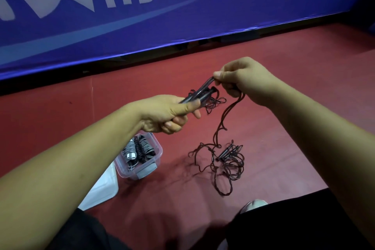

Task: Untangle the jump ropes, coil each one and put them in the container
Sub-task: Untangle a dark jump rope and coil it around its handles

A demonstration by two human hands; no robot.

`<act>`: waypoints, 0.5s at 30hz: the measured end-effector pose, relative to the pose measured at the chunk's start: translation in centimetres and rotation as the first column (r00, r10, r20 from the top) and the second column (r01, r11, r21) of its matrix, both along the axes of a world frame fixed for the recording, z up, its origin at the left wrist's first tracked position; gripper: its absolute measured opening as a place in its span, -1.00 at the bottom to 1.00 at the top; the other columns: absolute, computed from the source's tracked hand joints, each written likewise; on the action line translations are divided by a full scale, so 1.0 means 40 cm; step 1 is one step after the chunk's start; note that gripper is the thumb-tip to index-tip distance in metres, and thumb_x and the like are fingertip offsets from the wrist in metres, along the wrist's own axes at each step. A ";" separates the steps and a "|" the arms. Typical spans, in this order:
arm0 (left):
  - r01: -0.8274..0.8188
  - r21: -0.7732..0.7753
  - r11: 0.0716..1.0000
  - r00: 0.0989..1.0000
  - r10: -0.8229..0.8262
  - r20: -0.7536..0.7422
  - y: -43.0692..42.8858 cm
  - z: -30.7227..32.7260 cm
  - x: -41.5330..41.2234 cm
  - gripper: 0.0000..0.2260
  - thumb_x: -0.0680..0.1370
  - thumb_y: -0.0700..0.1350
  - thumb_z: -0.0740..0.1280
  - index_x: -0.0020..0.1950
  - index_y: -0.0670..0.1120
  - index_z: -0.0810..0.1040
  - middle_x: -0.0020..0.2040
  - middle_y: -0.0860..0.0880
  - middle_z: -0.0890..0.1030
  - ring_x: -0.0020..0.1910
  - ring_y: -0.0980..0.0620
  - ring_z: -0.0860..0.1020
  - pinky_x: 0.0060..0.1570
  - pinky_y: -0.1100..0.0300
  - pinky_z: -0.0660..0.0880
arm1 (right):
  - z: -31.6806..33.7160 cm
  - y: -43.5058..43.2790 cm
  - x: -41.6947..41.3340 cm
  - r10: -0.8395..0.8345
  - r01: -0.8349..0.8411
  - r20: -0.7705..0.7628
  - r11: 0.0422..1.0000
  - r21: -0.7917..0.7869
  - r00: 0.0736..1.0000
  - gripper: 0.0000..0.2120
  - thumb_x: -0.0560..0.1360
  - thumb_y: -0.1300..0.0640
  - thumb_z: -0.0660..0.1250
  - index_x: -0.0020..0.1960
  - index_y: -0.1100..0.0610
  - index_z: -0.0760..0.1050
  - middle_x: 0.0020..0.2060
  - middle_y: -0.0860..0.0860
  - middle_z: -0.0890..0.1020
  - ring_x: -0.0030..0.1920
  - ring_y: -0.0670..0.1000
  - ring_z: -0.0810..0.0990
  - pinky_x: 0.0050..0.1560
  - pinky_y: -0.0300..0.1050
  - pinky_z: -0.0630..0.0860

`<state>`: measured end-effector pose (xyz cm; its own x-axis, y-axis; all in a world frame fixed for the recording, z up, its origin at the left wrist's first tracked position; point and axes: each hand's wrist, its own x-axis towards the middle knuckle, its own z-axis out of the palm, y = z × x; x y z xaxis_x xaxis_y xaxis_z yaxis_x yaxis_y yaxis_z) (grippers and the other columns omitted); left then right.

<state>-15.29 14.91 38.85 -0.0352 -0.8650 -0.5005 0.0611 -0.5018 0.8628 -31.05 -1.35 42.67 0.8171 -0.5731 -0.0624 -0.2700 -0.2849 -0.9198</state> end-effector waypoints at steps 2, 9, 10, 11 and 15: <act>0.080 0.034 0.996 0.991 -0.084 0.101 0.002 0.006 -0.006 -0.59 0.44 0.14 0.33 0.03 -0.21 0.51 -0.49 0.02 0.24 -0.61 0.14 0.21 -0.62 0.36 0.11 | -0.004 -0.002 -0.001 0.002 -0.011 -0.057 0.987 -0.160 0.998 -0.75 0.58 0.14 0.38 -0.20 0.28 0.57 -0.51 0.03 0.43 -0.49 0.01 0.34 -0.46 -0.20 0.26; 0.162 -0.079 0.984 0.985 -0.157 0.068 0.010 0.021 -0.004 -0.72 0.49 -0.01 0.33 -0.08 -0.24 0.48 -0.54 -0.06 0.38 -0.61 0.04 0.38 -0.57 0.27 0.33 | -0.039 -0.018 0.007 0.078 -0.085 -0.082 0.993 -0.087 0.994 -0.75 0.55 0.20 0.39 -0.30 0.12 0.65 -0.48 0.07 0.50 -0.47 0.01 0.37 -0.40 -0.13 0.31; 0.086 -0.128 0.988 0.996 -0.082 0.035 0.009 0.024 0.001 -0.74 0.48 -0.02 0.33 -0.10 -0.22 0.46 -0.55 -0.05 0.40 -0.59 0.03 0.42 -0.56 0.27 0.36 | -0.047 -0.021 0.009 0.090 -0.091 -0.074 0.996 -0.015 0.993 -0.69 0.57 0.24 0.35 -0.34 0.11 0.64 -0.49 0.05 0.50 -0.47 0.01 0.38 -0.38 -0.12 0.30; -0.008 -0.169 0.986 1.000 0.008 0.002 0.006 0.028 0.005 -0.77 0.47 -0.03 0.33 -0.12 -0.20 0.45 -0.55 -0.05 0.43 -0.57 0.02 0.45 -0.56 0.28 0.39 | -0.054 -0.021 0.011 0.110 -0.107 -0.077 0.993 0.049 0.991 -0.68 0.58 0.23 0.33 -0.34 0.11 0.63 -0.49 0.03 0.49 -0.46 0.02 0.39 -0.37 -0.11 0.30; -0.382 -0.210 0.900 0.924 0.365 -0.115 -0.011 0.037 0.046 -0.80 0.41 -0.06 0.41 -0.23 -0.10 0.42 -0.53 -0.01 0.45 -0.52 0.08 0.50 -0.60 0.35 0.38 | -0.067 -0.009 0.024 0.210 -0.177 -0.126 0.957 0.231 0.969 -0.77 0.63 0.09 0.27 -0.14 0.17 0.55 -0.42 0.04 0.45 -0.32 0.06 0.61 -0.19 -0.12 0.54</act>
